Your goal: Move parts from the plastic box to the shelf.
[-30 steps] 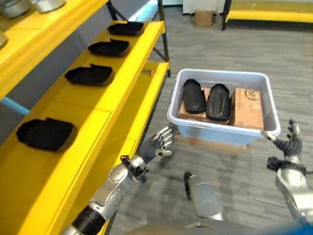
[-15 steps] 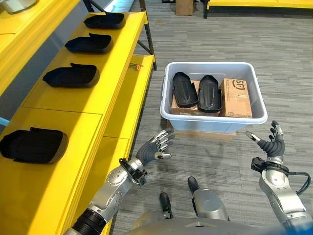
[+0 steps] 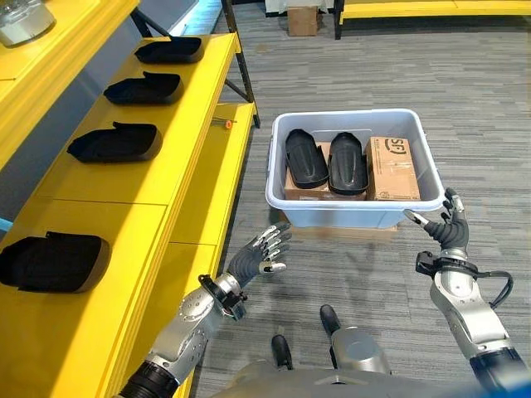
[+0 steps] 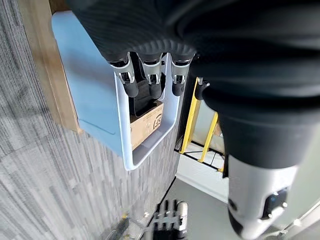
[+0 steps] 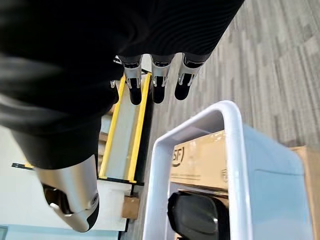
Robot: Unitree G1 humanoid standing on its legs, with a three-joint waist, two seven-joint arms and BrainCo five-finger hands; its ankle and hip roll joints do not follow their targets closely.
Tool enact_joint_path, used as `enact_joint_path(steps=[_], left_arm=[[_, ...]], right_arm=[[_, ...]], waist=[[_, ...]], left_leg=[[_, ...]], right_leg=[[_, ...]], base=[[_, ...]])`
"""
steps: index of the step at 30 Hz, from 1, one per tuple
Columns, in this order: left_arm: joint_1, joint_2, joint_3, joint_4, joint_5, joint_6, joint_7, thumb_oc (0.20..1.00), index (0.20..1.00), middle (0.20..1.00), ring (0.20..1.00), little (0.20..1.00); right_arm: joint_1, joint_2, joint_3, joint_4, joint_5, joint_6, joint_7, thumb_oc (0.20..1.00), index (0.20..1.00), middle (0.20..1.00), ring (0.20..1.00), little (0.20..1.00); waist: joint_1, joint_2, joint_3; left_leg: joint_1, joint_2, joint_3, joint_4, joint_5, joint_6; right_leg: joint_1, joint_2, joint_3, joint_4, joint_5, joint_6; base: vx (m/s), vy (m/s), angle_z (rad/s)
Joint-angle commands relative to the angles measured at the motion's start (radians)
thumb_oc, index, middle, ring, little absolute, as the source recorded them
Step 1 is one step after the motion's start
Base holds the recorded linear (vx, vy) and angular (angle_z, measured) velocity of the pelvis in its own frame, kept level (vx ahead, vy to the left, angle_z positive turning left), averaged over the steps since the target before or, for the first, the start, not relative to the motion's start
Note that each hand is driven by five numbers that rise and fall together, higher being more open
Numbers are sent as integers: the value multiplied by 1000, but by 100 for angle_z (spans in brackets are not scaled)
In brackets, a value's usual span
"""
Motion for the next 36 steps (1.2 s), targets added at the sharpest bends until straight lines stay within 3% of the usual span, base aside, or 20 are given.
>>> enact_joint_path(steps=[1,3,5,6,9,11,12,14,17,25,31,33,36], left_arm=[[23,14,17,-46,67,-35,-11,1000,1000,1000,1000,1000],[13,33,9,-35,212,-67,24,1000,1000,1000,1000,1000],[-6,52,2,0,128,-53,24,1000,1000,1000,1000,1000],[-18,42,5,5,116,-36,28,1000,1000,1000,1000,1000],[-33,37,-11,14,160,-45,66,1000,1000,1000,1000,1000],[-52,31,-28,20,148,-49,108,1000,1000,1000,1000,1000],[-61,27,-38,26,144,-50,121,1000,1000,1000,1000,1000],[-86,11,-89,59,171,-60,130,1000,1000,1000,1000,1000],[-63,16,-104,73,172,-86,126,1000,1000,1000,1000,1000],[-41,11,-95,75,116,-111,161,1000,1000,1000,1000,1000],[-17,13,-83,62,124,-108,104,1000,1000,1000,1000,1000],[-28,18,-88,52,131,-95,52,1000,1000,1000,1000,1000],[-44,21,-86,47,120,-112,61,1000,1000,1000,1000,1000]], right_arm=[[-16,-22,8,-15,-51,-26,21,1000,1000,1000,1000,1000],[-29,-18,6,3,-17,-50,99,1000,1000,1000,1000,1000],[-55,-31,27,7,-39,-82,136,1000,1000,1000,1000,1000],[-67,-31,44,1,-29,-85,146,1000,1000,1000,1000,1000],[-118,-33,67,17,4,-108,198,1000,1000,1000,1000,1000],[-151,-43,85,19,28,-107,216,1000,1000,1000,1000,1000],[-161,-46,87,18,32,-102,219,1000,1000,1000,1000,1000],[-168,-43,85,16,-1,-90,172,1000,1000,1000,1000,1000],[-161,-28,59,33,-6,-55,118,1000,1000,1000,1000,1000],[-149,-22,35,62,-43,-29,71,1000,1000,1000,1000,1000],[-120,-40,8,39,-91,-24,56,1000,1000,1000,1000,1000],[-114,-56,-9,26,-123,-37,48,1000,1000,1000,1000,1000],[-113,-81,-7,10,-163,-57,80,1000,1000,1000,1000,1000]], waist=[[17,-37,-49],[16,-43,-56],[25,-50,-52],[38,-55,-40],[63,-76,-16],[67,-90,-6],[63,-94,-6],[25,-99,-13],[13,-94,-9],[14,-70,-13],[7,-47,-23],[-4,-32,-26],[-17,-15,-15]], left_leg=[[-57,19,45,90,-112,14],[-52,18,59,104,-125,24],[-64,17,59,128,-129,33],[-63,15,63,142,-143,50],[-49,11,91,156,-159,61],[-30,3,116,158,-175,64],[-25,-4,116,154,-182,66],[-11,-19,98,140,-187,65],[14,-7,98,130,-191,56],[15,23,88,110,-172,29],[19,60,56,75,-136,1],[2,91,39,81,-120,-16],[-16,117,26,126,-123,-31]], right_leg=[[7,-67,-74,62,-85,53],[3,-82,-72,91,-91,67],[-22,-86,-87,144,-101,67],[-46,-93,-127,212,-119,70],[-91,-110,-201,252,-92,82],[-103,-112,-226,185,-42,92],[-105,-107,-214,149,-18,97],[-152,-86,-102,52,84,128],[-175,-103,-83,35,121,146],[-121,-99,-96,26,55,105],[-64,-93,-75,46,-9,85],[-64,-92,-80,98,-55,73],[-86,-90,-87,189,-113,53]], base=[[212,293,-10],[137,225,-14],[49,145,-17],[48,114,-22],[44,36,-58],[62,-32,-169],[75,-82,-146],[138,-196,-45],[114,-188,10],[66,-206,11],[91,-230,14],[97,-386,31],[64,-302,22]])
